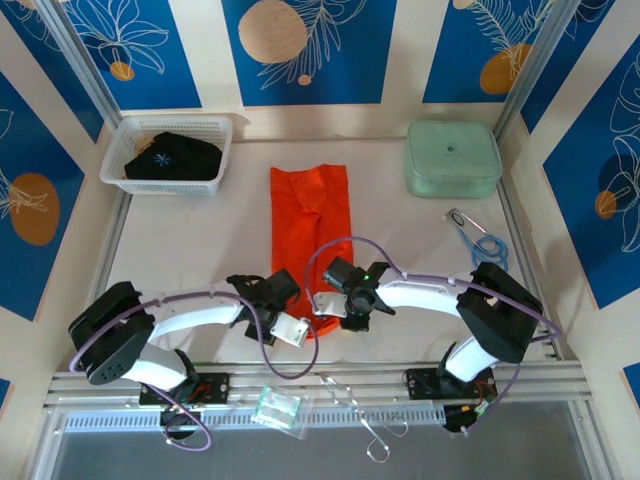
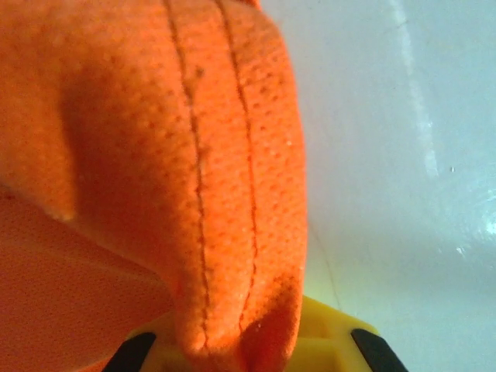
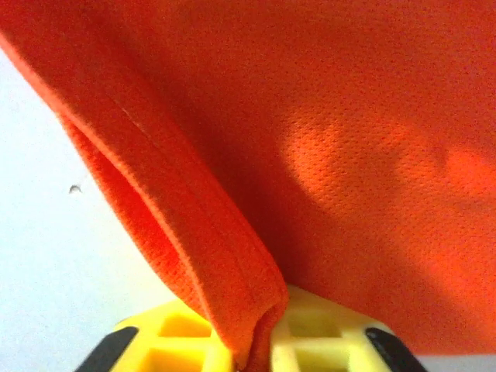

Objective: Fold and stack the t-shirts

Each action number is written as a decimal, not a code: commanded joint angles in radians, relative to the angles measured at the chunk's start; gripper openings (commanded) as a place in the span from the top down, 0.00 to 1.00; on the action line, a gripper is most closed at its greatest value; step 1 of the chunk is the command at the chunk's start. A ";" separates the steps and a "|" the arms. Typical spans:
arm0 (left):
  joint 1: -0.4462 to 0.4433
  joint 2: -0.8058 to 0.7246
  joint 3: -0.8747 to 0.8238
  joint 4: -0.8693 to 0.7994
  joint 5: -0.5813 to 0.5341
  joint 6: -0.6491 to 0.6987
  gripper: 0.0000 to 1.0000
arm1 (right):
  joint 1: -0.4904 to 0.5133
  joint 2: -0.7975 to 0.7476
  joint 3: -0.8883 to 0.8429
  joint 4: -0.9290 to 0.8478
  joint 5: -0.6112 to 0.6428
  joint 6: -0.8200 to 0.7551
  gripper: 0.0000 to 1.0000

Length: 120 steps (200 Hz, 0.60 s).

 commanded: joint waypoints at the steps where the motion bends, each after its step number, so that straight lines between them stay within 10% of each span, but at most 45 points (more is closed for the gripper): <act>1: 0.011 -0.034 -0.023 0.082 -0.089 0.015 1.00 | 0.010 -0.003 -0.004 -0.051 -0.009 0.000 0.96; 120: 0.117 -0.206 0.111 -0.037 -0.071 0.092 1.00 | -0.140 -0.144 0.158 -0.109 0.073 0.041 1.00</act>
